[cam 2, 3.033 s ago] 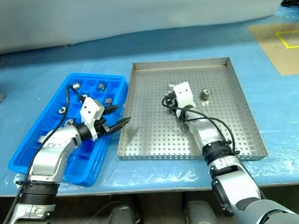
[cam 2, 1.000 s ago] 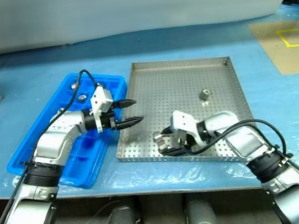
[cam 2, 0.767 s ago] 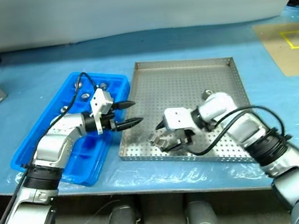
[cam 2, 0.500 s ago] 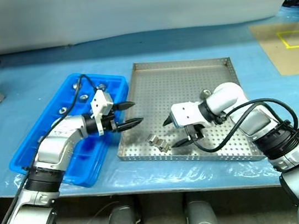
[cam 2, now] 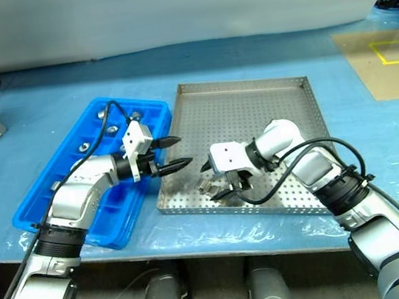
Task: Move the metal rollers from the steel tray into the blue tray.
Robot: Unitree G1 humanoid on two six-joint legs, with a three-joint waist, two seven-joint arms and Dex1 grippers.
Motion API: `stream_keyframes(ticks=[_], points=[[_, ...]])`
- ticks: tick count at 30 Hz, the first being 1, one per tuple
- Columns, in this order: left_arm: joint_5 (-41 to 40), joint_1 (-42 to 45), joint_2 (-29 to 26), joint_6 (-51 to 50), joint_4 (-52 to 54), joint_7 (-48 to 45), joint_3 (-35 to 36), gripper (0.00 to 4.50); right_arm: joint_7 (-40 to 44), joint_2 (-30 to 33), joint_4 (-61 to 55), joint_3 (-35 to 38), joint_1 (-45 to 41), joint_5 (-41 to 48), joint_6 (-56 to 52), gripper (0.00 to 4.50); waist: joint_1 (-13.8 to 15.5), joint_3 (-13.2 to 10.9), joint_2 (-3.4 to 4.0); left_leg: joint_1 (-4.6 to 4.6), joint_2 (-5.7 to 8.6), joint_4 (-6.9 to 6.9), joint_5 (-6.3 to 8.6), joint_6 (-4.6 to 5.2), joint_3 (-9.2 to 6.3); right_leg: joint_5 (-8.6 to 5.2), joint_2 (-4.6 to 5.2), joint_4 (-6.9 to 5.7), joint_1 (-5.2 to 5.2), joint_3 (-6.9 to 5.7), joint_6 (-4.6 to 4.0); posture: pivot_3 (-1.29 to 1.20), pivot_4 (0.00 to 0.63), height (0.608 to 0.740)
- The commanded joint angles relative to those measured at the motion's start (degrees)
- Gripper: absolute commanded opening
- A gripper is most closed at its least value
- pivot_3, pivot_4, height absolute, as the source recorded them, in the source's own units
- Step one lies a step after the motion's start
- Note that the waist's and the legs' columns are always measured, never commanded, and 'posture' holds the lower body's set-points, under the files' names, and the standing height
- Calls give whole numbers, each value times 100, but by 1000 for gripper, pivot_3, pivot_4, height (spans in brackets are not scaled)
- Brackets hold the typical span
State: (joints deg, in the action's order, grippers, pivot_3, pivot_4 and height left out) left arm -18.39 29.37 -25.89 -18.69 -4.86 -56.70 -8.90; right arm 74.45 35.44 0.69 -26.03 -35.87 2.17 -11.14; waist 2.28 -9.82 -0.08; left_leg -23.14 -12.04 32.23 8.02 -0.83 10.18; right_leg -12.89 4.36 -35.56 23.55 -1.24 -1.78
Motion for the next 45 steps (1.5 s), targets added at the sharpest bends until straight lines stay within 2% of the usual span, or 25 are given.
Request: stream_keyframes(ticks=[1,14,21,24,27,29,34,45], points=[[64,-41,-57,75,174,26,58,3695,-34,-4,80,74,-71,-85,247,3626,8,0,0,0,0,-1,0,0,0,0,0,2,-1,0,0,-153,150,740],[129,-54,17,108,200,125,60,3695,-5,104,236,-30,416,-458,757,3626,-2,0,0,0,-2,-1,0,0,0,0,-1,1,0,0,0,-155,150,740],[175,-70,35,115,212,164,58,3695,-156,5,488,104,364,-479,758,3626,-5,0,0,1,-2,-1,0,0,0,0,-1,1,0,0,0,-153,150,740],[180,-91,38,94,237,183,60,3695,-195,-34,498,127,347,-464,739,3049,-5,0,0,1,-2,-1,1,0,0,0,-1,1,0,0,0,-152,150,740],[171,-112,37,79,256,193,54,3695,-351,-131,428,153,304,-491,589,2127,-6,0,0,0,-2,-2,1,1,0,0,-1,3,0,0,0,-153,150,740],[162,-116,42,61,261,204,53,3695,-338,-165,409,125,230,-506,511,2127,-9,0,0,1,-3,-2,1,1,0,0,-1,2,1,0,0,-153,150,740],[159,-109,61,54,232,218,55,3695,-390,-127,335,127,181,-574,381,1089,-7,0,0,0,-2,-2,1,0,0,0,-1,2,1,0,0,-154,150,740],[186,-97,80,73,137,227,63,3695,-417,-122,368,190,241,-490,299,1089,-8,0,0,0,-2,-2,1,0,0,0,-1,2,2,0,0,-161,150,740]])
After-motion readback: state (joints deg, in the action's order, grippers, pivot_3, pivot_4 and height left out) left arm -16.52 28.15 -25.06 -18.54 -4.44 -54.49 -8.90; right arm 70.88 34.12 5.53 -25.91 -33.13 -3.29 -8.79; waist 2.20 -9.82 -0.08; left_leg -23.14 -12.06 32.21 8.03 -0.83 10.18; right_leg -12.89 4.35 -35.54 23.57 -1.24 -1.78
